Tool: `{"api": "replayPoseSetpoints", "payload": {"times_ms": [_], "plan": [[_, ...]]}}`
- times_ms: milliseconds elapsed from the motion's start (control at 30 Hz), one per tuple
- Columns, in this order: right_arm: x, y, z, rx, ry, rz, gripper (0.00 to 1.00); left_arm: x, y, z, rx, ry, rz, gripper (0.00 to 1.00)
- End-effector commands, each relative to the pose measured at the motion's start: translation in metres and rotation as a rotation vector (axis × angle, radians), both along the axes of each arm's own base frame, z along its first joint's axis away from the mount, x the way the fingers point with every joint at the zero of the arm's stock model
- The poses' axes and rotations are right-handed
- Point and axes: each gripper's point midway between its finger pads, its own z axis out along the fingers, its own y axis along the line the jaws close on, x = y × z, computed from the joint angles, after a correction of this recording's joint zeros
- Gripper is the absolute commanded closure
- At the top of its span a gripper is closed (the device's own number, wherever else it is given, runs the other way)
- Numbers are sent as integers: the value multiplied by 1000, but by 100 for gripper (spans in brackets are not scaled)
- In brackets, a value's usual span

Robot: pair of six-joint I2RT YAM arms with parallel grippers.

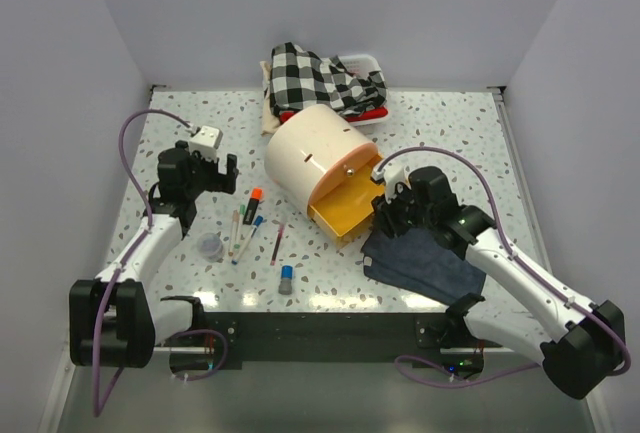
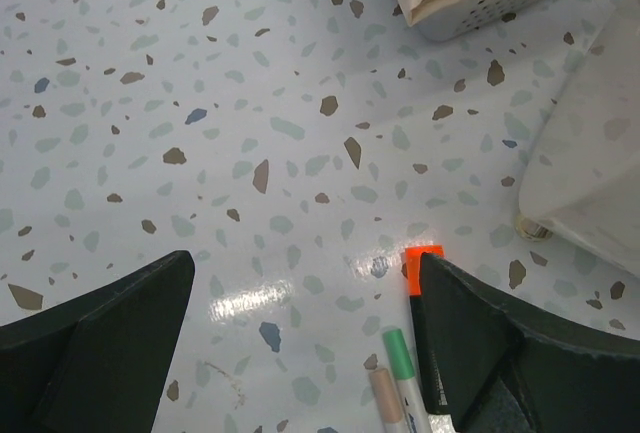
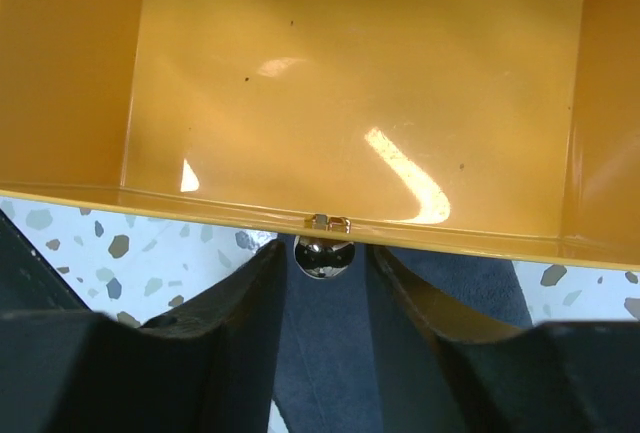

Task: Sort the stationery into containers
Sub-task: Open the drawer in the storage box, then pick up the stationery from the center of the board.

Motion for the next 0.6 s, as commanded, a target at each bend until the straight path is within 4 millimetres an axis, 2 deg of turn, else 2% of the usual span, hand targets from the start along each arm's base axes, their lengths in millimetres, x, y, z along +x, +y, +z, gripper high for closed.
{"api": "replayPoseSetpoints", "payload": {"times_ms": [0, 167, 300, 400, 567], "plan": [[0, -3, 9, -13, -37, 19, 54, -6, 2, 11, 27, 14, -12, 0], [-15, -13, 15, -56, -29, 61, 44, -15, 13, 17, 79, 65, 26, 0], [-18, -25, 28, -83, -75, 50, 41, -15, 16, 27, 92, 51, 37, 0], [-28, -40, 34, -145, -65, 47, 40, -16, 19, 33, 124, 62, 33, 0], [-27, -54, 64, -165, -165, 28, 34, -27, 20, 36, 186, 166, -21, 0]]}}
